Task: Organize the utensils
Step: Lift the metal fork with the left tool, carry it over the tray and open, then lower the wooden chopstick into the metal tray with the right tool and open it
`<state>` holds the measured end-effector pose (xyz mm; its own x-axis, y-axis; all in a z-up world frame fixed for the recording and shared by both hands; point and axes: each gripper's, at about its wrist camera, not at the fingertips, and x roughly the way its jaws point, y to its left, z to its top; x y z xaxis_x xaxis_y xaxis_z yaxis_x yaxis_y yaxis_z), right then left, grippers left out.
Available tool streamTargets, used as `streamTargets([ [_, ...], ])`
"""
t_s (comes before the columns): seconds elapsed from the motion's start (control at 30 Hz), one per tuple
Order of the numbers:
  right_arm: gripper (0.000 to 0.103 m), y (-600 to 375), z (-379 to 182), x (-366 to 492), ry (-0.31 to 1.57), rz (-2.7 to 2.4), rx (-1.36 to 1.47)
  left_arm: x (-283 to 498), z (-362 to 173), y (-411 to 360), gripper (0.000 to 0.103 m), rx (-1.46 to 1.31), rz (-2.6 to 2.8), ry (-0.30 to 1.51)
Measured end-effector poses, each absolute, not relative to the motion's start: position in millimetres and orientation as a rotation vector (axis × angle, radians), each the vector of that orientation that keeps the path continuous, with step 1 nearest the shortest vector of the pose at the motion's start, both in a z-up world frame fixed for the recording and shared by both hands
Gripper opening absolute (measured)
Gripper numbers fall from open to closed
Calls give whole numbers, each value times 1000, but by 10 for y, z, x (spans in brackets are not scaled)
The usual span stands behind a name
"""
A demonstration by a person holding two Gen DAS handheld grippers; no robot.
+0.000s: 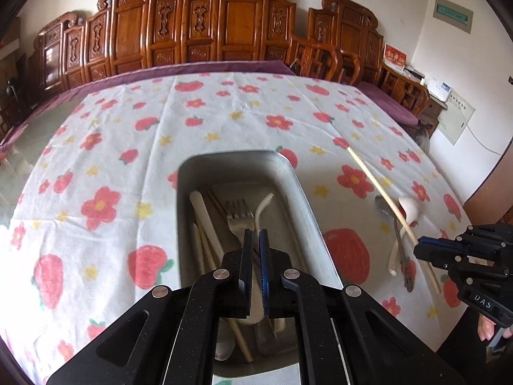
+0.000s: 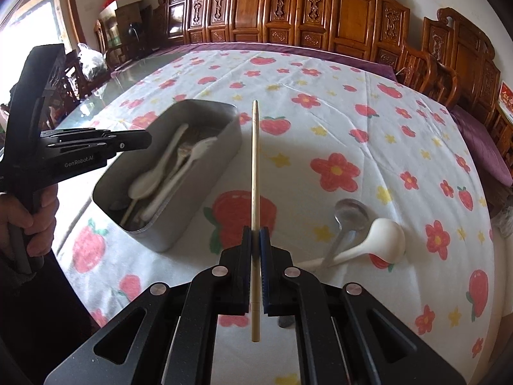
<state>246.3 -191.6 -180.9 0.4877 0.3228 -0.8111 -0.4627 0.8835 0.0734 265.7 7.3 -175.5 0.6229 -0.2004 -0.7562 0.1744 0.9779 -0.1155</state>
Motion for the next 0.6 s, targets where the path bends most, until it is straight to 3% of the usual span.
streamTargets([
  [0.47, 6, -1264, -1763, 2555, 963, 568, -79, 2566, -1522, 510, 4, 9, -177, 818],
  [0.6, 6, -1093, -1803, 2650, 980, 581, -48, 2569, -1513, 614, 13, 8, -164, 816],
])
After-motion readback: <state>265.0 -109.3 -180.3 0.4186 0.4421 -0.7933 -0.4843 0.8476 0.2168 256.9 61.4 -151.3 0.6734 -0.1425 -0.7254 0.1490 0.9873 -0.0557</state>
